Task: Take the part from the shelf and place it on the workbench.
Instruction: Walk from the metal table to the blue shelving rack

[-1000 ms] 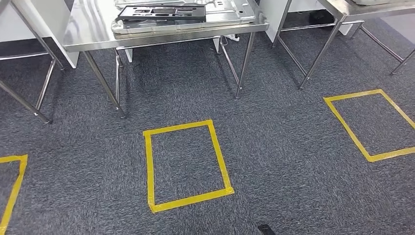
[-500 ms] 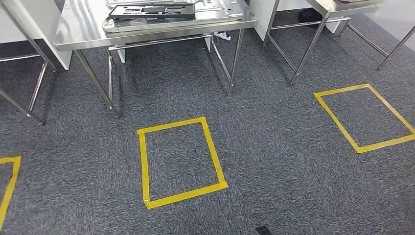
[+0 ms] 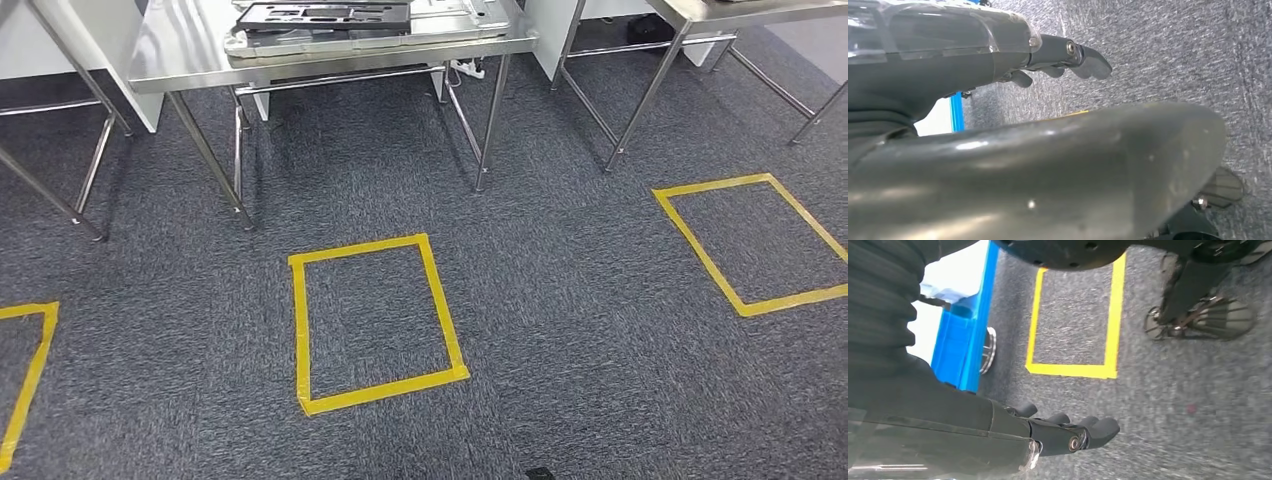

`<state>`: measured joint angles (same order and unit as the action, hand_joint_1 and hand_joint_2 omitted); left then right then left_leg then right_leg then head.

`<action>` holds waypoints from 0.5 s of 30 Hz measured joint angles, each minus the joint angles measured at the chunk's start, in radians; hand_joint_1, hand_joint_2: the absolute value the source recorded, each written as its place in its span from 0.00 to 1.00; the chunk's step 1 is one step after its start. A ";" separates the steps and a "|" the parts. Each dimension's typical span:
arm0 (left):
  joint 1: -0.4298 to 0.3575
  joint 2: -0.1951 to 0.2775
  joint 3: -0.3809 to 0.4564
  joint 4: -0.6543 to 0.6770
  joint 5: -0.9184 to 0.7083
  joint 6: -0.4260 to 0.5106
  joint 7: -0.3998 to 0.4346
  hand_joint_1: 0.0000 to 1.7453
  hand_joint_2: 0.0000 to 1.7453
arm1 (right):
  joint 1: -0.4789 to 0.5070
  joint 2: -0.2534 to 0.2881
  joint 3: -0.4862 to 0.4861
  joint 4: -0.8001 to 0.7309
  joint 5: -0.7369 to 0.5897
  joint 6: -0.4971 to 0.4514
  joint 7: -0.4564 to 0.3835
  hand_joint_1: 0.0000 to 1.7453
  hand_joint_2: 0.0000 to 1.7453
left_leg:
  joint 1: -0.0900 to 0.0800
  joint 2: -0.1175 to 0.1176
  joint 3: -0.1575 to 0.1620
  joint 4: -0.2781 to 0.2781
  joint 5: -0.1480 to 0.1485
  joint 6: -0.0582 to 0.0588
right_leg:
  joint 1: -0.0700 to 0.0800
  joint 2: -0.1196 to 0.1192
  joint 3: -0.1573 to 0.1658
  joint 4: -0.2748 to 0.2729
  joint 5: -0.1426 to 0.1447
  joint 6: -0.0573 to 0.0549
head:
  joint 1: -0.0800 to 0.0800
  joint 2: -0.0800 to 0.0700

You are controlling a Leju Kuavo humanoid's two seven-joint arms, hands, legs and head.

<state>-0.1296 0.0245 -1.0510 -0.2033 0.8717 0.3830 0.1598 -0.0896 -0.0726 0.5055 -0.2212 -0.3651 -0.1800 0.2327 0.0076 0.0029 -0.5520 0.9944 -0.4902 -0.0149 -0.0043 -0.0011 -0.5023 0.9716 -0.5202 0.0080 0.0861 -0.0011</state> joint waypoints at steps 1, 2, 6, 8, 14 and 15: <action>0.000 0.000 0.000 0.000 0.000 0.000 0.000 0.00 0.00 | 0.001 0.000 0.000 0.000 0.000 0.000 0.000 0.00 1.00 | 0.000 0.001 -0.001 -0.002 0.000 0.003 | 0.000 0.000 -0.001 -0.002 0.002 -0.001 | -0.002 0.000; 0.000 0.000 0.000 0.000 0.000 0.000 0.000 0.00 0.00 | 0.002 0.000 0.000 0.001 0.000 0.000 0.000 0.00 1.00 | 0.000 0.001 0.000 -0.004 -0.002 0.015 | 0.000 0.000 -0.001 -0.005 0.004 0.000 | -0.006 0.000; 0.000 0.000 0.000 0.000 0.000 0.000 0.000 0.00 0.00 | 0.002 0.000 0.000 0.002 0.000 0.000 0.000 0.00 1.00 | 0.000 0.001 0.005 -0.007 0.000 0.041 | 0.004 -0.001 0.001 -0.008 0.004 0.001 | -0.027 0.000; 0.000 -0.001 0.000 0.000 0.000 0.000 0.000 0.00 0.00 | 0.002 -0.001 0.000 0.003 0.000 0.000 0.000 0.00 1.00 | 0.002 0.001 0.006 -0.009 0.004 0.031 | 0.006 -0.001 0.001 -0.006 0.004 -0.002 | -0.032 0.000; 0.000 -0.001 0.000 0.000 0.000 0.000 0.000 0.00 0.00 | 0.002 0.000 -0.005 0.004 0.000 0.000 0.000 0.00 1.00 | 0.004 0.001 0.008 -0.011 0.004 0.001 | 0.006 -0.001 0.001 -0.003 0.001 -0.007 | -0.034 0.000; 0.000 -0.001 0.000 0.000 0.000 0.000 0.000 0.00 0.00 | 0.002 0.000 -0.006 0.004 0.000 0.000 0.000 0.00 1.00 | 0.003 0.001 0.008 -0.011 0.003 -0.001 | 0.006 -0.001 0.001 -0.003 0.001 -0.008 | -0.034 0.000</action>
<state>-0.1292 0.0236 -1.0510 -0.2033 0.8717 0.3830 0.1598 -0.0877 -0.0729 0.4992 -0.2171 -0.3651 -0.1801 0.2327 0.0110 0.0036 -0.5442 0.9830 -0.4869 -0.0159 0.0014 -0.0018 -0.5015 0.9691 -0.5190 0.0005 0.0519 -0.0011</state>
